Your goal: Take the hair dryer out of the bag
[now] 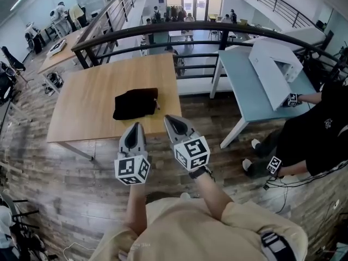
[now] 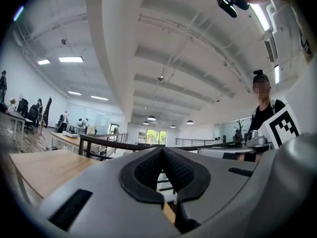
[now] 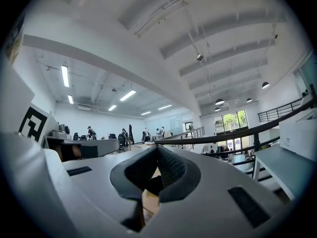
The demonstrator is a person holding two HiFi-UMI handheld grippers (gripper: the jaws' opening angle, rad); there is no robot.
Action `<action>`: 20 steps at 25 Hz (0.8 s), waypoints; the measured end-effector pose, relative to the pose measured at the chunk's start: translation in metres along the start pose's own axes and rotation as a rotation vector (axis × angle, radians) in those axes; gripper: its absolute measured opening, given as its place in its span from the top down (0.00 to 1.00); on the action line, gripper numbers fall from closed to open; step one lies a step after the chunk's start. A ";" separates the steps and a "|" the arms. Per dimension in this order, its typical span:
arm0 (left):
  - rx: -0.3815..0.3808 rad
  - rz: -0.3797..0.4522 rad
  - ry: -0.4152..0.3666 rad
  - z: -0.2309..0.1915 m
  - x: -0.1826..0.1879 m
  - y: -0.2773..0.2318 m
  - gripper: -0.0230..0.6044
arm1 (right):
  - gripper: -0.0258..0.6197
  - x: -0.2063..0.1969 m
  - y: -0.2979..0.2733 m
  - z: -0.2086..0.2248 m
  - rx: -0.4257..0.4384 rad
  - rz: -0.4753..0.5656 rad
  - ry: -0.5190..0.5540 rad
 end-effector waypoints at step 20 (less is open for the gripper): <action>-0.082 0.011 -0.005 -0.107 0.010 -0.175 0.95 | 0.94 -0.017 -0.167 0.057 -0.021 -0.025 0.061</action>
Point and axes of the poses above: the fingertips, and each gripper's own axes: y backward along the fingers, z to its right, x out of its top, the point moved 4 cm from there along y, backward along the fingers, and after that the axes turned 6 degrees about y, right-handed, at the moved point
